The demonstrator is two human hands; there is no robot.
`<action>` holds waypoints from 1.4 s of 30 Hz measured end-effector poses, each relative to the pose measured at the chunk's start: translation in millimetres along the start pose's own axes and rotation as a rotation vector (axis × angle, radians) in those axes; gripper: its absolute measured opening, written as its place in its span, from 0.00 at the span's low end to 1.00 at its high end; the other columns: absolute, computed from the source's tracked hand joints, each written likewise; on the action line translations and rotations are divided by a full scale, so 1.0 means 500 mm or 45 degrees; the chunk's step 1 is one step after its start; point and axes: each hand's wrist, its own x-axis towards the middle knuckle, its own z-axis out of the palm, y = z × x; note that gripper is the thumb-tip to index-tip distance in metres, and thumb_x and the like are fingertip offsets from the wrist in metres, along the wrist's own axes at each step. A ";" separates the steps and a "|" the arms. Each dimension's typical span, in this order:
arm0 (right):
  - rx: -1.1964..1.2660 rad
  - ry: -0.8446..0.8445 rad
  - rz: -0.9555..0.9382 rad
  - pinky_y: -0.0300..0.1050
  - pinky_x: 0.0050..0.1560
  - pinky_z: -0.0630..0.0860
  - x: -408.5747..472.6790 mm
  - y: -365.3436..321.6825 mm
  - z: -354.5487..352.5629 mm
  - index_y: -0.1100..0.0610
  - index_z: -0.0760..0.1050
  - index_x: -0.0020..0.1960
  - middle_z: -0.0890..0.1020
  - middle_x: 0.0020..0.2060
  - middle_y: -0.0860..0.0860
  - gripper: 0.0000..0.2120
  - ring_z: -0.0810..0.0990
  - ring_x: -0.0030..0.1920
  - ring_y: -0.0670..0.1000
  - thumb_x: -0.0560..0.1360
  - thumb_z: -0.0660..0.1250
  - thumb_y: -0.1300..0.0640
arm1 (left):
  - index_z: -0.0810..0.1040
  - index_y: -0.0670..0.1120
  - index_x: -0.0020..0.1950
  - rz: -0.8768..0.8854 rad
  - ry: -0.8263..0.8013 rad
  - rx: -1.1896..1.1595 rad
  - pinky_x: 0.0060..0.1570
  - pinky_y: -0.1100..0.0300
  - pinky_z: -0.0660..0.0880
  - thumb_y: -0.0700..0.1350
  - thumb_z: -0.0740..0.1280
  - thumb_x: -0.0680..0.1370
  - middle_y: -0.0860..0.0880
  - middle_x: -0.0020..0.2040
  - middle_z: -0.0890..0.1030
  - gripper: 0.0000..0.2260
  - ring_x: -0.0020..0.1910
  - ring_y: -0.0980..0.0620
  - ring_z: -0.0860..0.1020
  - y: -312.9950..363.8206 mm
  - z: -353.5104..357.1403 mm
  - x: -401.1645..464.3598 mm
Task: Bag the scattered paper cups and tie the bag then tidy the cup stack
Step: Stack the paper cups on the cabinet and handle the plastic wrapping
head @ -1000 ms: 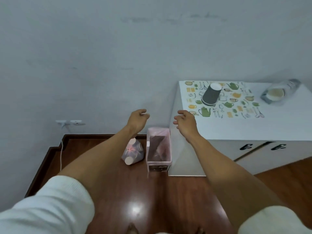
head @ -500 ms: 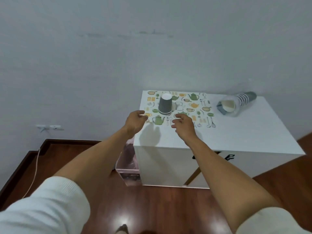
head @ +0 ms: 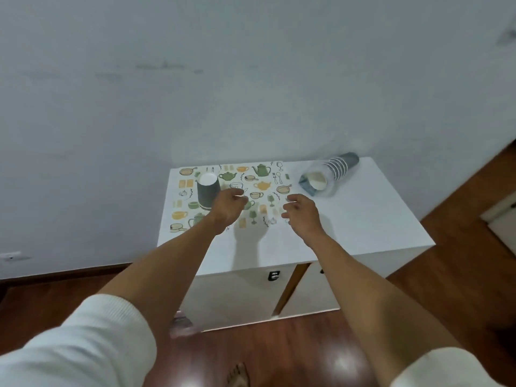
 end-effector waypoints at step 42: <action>-1.418 -0.335 -0.581 0.62 0.58 0.69 0.459 0.036 -0.333 0.48 0.61 0.70 0.70 0.62 0.54 0.38 0.69 0.63 0.61 0.65 0.75 0.48 | 0.75 0.50 0.53 0.146 0.597 -0.028 0.41 0.54 0.79 0.50 0.70 0.76 0.47 0.47 0.81 0.09 0.42 0.46 0.82 0.192 0.311 0.217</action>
